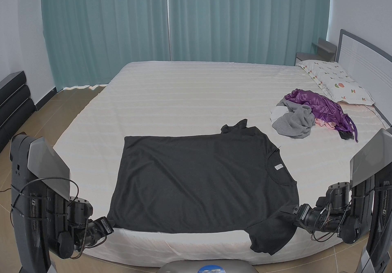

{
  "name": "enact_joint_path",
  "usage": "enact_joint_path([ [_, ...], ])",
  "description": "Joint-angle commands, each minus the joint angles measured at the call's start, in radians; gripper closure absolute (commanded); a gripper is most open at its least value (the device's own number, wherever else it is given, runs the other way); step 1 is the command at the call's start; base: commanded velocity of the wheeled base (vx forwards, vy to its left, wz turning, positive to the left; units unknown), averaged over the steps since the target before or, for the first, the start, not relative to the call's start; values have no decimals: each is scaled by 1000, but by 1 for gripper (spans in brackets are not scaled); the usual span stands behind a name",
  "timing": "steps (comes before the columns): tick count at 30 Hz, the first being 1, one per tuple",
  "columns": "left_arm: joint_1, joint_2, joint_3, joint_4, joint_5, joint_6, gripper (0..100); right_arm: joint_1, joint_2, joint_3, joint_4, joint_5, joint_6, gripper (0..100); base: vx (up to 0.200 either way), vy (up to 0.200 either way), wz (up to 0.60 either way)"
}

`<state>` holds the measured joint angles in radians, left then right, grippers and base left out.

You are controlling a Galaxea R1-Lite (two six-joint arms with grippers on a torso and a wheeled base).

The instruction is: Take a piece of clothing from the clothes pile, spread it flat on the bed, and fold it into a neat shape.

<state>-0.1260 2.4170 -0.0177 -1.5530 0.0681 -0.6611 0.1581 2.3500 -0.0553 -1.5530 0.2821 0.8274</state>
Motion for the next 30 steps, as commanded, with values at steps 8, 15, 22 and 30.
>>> enact_joint_path([
  [8,2,-10,4,-13,-11,-25,0,-11,-26,-9,-13,-11,1,0,0,0,0],
  [15,31,-95,1,-13,-99,-100,0,-63,-57,-11,-13,-24,-24,0,0,0,0],
  [22,51,-105,-7,-13,-113,-104,0,-92,54,-64,-13,-98,-103,0,0,0,0],
  [30,55,-99,-11,-13,-113,-104,0,-77,115,-138,-12,-169,-113,0,0,0,0],
])
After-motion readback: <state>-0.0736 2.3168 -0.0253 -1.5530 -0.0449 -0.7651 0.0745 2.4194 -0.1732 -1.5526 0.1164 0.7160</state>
